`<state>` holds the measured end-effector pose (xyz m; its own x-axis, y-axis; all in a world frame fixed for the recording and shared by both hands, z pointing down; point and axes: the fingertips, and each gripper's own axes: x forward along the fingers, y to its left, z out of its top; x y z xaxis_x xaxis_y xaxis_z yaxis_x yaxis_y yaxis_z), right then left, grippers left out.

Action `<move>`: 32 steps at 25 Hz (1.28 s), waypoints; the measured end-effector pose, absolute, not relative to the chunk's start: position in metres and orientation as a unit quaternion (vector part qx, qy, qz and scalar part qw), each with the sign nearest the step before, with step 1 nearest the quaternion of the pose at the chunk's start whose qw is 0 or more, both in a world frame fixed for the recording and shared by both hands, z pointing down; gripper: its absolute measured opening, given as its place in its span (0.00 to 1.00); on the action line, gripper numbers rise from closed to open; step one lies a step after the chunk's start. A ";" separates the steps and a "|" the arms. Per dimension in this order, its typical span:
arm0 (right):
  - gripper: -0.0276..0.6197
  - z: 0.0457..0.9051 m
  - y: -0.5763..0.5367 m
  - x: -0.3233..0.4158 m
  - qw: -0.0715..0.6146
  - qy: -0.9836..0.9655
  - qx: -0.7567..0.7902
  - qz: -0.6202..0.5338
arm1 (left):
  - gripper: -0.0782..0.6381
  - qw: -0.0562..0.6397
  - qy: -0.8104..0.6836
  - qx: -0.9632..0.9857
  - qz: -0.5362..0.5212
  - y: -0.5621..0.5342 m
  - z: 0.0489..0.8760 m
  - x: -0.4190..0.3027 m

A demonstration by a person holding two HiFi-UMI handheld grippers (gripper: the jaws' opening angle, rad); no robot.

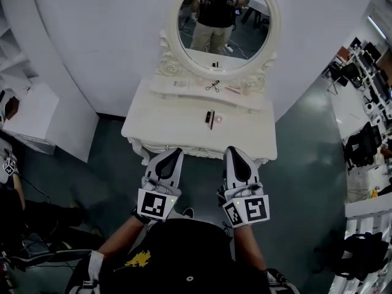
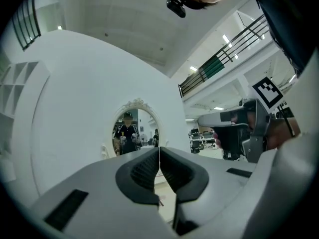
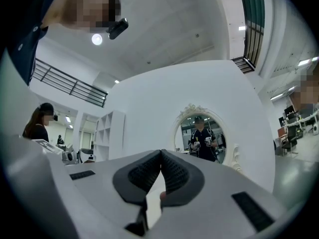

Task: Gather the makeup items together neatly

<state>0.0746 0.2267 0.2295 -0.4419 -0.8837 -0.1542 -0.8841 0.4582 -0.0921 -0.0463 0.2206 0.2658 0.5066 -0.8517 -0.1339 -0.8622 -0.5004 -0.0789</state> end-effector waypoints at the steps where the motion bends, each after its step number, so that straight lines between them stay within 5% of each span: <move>1: 0.07 0.231 0.226 0.075 0.090 0.849 -0.520 -0.001 | 0.13 0.068 0.495 -0.865 0.036 0.221 0.268 -0.046; 32: 0.06 0.237 0.241 0.080 0.081 0.848 -0.524 -0.005 | 0.13 0.035 0.494 -0.869 0.001 0.226 0.288 -0.054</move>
